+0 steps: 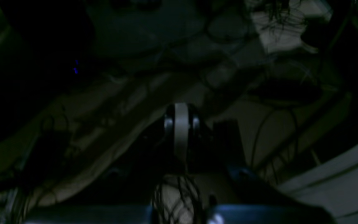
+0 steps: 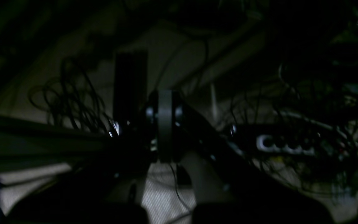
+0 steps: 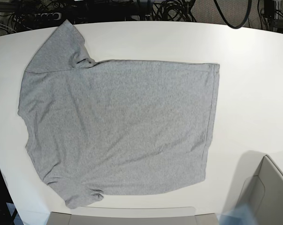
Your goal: Fold the T-shirt properly
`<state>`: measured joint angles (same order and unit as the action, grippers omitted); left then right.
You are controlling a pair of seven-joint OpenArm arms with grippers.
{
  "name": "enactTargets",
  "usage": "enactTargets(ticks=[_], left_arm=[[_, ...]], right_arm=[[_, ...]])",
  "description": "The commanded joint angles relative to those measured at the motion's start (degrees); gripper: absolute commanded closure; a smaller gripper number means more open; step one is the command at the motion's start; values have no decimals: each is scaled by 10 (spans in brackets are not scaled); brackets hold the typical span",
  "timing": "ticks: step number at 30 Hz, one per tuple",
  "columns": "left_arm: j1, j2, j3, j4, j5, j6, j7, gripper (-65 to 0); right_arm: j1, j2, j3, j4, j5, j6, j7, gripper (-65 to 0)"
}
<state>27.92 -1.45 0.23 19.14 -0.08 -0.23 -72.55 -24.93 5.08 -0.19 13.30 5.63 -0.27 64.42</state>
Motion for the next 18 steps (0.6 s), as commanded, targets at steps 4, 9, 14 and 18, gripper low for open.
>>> enactTargets(ticks=[4,9,14,18], left_arm=[[82,0,-2,124,-2,4,-43,-4],[149,0,-2,241,-2,4,-43,-4],[182,0,-2,312,-2,4,-43,-4],[210,-7,-18,383,-2,4,-43,-4]], right_arm=[[-98,1,1,144,-3,3,16,-3],[-190,1,2,301,-3,3,16,-3],[-249,9,2,401,0,3,16,-3],[-279,28,2,471,0,2,16,-3]])
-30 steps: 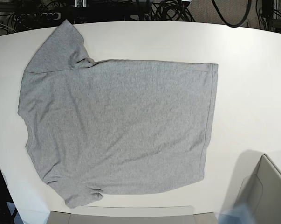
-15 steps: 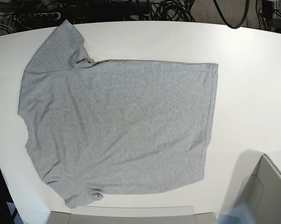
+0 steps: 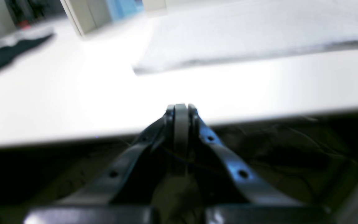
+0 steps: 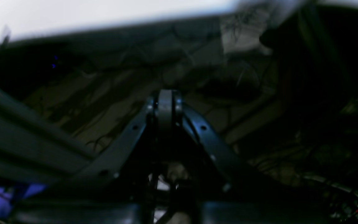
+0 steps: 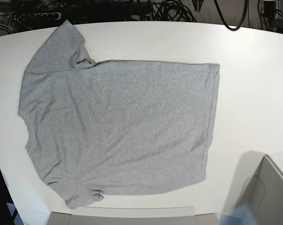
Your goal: Fold the T-shirt properly
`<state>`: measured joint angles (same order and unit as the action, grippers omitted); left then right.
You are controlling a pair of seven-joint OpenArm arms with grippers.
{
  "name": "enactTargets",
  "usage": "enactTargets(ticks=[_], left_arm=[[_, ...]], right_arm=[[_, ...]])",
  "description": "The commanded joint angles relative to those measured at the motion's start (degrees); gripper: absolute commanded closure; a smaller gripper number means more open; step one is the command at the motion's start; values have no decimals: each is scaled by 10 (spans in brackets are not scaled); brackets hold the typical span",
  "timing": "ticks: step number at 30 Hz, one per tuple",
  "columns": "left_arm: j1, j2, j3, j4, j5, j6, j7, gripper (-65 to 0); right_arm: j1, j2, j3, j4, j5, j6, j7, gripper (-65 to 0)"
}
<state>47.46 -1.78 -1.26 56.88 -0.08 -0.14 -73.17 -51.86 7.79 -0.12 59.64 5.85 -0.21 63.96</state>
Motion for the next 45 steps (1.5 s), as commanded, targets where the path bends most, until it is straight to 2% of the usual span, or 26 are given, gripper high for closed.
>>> enactTargets(ticks=[1,5,8,13,17,20,24,28,31,38,45], left_arm=[[20,-5,-4,23,-2,4,-37,-4],[42,-6,-28,90,-2,4,-36,-28],[42,-6,-34,127,-2,4,-36,-68],[43,-6,-32,196,0,4,-16,-85],[43,-9,-30,264,0,3,44,-86],[43,-10,-30,314,0,3,103,-86],[43,-10,-31,347,0,2,150,-86],[43,-10,-30,349,0,1,169,-86],[40,-10,-30,349,0,0,191,-86],[38,-10,-29,349,0,0,210,-86],[37,-10,-29,349,1,0,227,-86]], right_arm=[[-16,5,3,24,-1,2,20,-3],[-48,16,3,122,-1,1,20,-8],[-68,23,3,192,14,-1,6,-46],[-87,30,3,318,98,-1,-79,-120],[-103,57,3,395,153,1,-147,-165],[-110,74,3,437,225,-1,-208,-223],[-110,77,16,449,301,0,-262,-269],[-107,75,60,449,354,0,-304,-277],[-105,76,87,449,421,3,-332,-278],[-88,128,120,444,555,3,-445,-277],[-51,133,118,401,620,3,-463,-275]])
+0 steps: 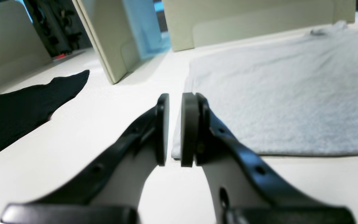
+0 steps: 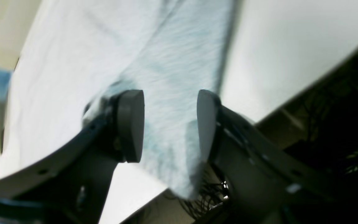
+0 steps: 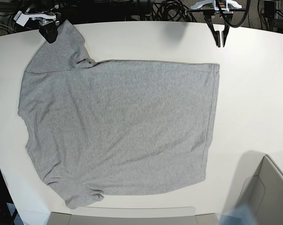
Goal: Fold the T-shirt properly
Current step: 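Move both grippers down to the shoulder corners of the grey T-shirt, then close both grippers on the shirt's shoulder corners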
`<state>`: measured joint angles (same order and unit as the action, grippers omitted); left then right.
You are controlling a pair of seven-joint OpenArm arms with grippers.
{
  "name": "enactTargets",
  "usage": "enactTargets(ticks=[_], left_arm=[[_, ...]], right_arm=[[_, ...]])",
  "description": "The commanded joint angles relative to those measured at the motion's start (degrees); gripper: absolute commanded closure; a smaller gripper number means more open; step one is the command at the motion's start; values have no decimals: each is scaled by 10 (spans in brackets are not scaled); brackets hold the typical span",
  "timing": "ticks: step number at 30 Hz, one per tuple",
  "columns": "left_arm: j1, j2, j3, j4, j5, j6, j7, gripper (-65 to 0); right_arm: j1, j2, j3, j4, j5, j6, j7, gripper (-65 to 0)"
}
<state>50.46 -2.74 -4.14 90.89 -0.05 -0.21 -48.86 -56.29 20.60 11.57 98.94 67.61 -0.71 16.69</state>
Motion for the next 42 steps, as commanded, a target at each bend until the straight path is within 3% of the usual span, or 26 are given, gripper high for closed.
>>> enactTargets(ticks=[1,9,16,23,28,31,33,38,42], left_arm=[[7,0,0,8,1,1,-16,-86],[4,0,0,8,1,1,-16,-86],[-5,0,0,8,1,1,-16,-86],[-6,0,0,11,1,1,13,-86],[-17,1,16,71,-3,0,125,-86],[-16,1,45,137,-4,0,217,-92],[-19,1,63,179,-13,0,298,-130],[-36,-7,66,255,-161,-2,466,-228],[-72,-87,66,252,-311,-55,550,-231]], right_arm=[[-5,3,2,5,8,8,10,-275],[2,5,4,-23,79,8,10,-275],[22,5,-2,-56,82,8,9,-274],[61,5,4,-56,81,8,-87,-274],[64,0,4,-56,81,8,-96,-274],[64,1,4,-56,80,8,-96,-274],[64,3,4,-56,80,8,-96,-274],[61,4,4,-56,80,8,-96,-274],[60,5,4,-57,79,8,-96,-274]])
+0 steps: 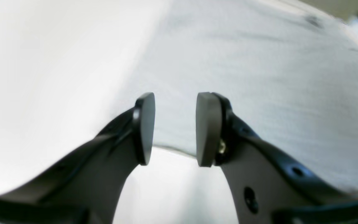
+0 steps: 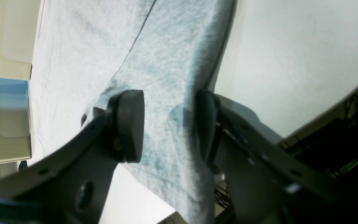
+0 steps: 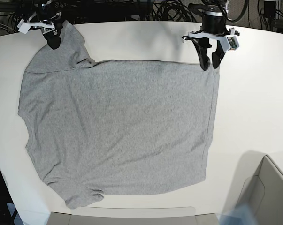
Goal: Fold the T-shirt properly
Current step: 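Close both grippers on the shirt's shoulder corners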
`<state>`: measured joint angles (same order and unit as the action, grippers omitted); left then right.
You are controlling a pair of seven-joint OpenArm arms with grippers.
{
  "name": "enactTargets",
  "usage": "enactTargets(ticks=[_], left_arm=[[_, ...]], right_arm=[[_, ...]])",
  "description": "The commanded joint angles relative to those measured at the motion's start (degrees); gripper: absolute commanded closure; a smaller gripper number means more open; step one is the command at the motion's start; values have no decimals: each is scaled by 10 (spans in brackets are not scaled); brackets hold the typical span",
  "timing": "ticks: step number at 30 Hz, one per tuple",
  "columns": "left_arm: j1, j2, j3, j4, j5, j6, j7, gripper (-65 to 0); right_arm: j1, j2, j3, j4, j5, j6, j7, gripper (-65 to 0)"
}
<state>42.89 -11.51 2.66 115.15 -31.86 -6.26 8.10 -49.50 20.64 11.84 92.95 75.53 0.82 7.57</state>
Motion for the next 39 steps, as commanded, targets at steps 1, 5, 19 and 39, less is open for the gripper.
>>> enactTargets(ticks=[1,5,19,39], left_arm=[[-7,-19,-3,9,-48,-9,7,-231],[-52,-66,-57,-2,-229,-24,78,-231],[-156,-78,-161,-159,-315,-96,283,-231],[-162,-82,-153,-294,-310,-100,239,-230]], right_arm=[[-8,5,2,3,0,-7,-5,-274],[-9,5,2,2,0,-7,-5,-274],[-15,3,2,2,0,-7,-6,-274],[-16,2,1,4,0,-7,-6,-274]])
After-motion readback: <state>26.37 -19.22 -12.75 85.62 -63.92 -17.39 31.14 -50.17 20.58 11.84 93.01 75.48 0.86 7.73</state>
